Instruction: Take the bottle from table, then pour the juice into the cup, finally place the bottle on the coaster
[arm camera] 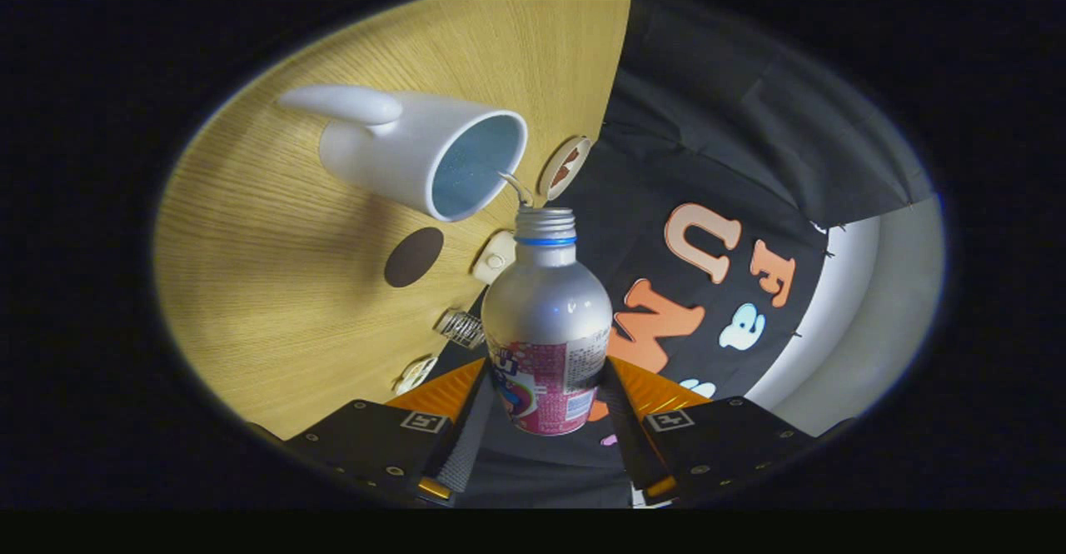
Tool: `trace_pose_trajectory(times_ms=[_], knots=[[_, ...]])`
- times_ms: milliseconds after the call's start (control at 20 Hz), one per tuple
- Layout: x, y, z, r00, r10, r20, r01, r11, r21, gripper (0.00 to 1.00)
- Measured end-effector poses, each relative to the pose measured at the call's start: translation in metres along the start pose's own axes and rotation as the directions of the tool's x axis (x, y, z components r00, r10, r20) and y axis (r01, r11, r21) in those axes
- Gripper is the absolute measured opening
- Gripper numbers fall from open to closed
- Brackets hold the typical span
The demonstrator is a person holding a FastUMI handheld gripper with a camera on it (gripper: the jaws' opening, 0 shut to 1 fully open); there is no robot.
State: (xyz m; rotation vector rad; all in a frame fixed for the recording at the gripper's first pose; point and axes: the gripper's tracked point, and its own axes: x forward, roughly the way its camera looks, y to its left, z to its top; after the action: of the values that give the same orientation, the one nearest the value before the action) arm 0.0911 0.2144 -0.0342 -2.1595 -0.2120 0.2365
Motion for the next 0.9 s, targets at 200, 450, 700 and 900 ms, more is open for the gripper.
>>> trace_pose_trajectory(times_ms=[200, 450, 700, 900], knots=[[0.0003, -0.0030, -0.0005, 1.000, 0.000, 0.000, 0.000, 1.000, -0.008, 0.71], [-0.0001, -0.0031, 0.0008, 1.000, 0.001, 0.005, -0.001, 1.000, -0.023, 0.71], [-0.0001, -0.0050, 0.0001, 1.000, 0.002, 0.003, -0.002, 0.999, -0.040, 0.71], [-0.0016, -0.0084, 0.0010, 1.000, 0.000, 0.008, 0.000, 0.998, -0.060, 0.71]])
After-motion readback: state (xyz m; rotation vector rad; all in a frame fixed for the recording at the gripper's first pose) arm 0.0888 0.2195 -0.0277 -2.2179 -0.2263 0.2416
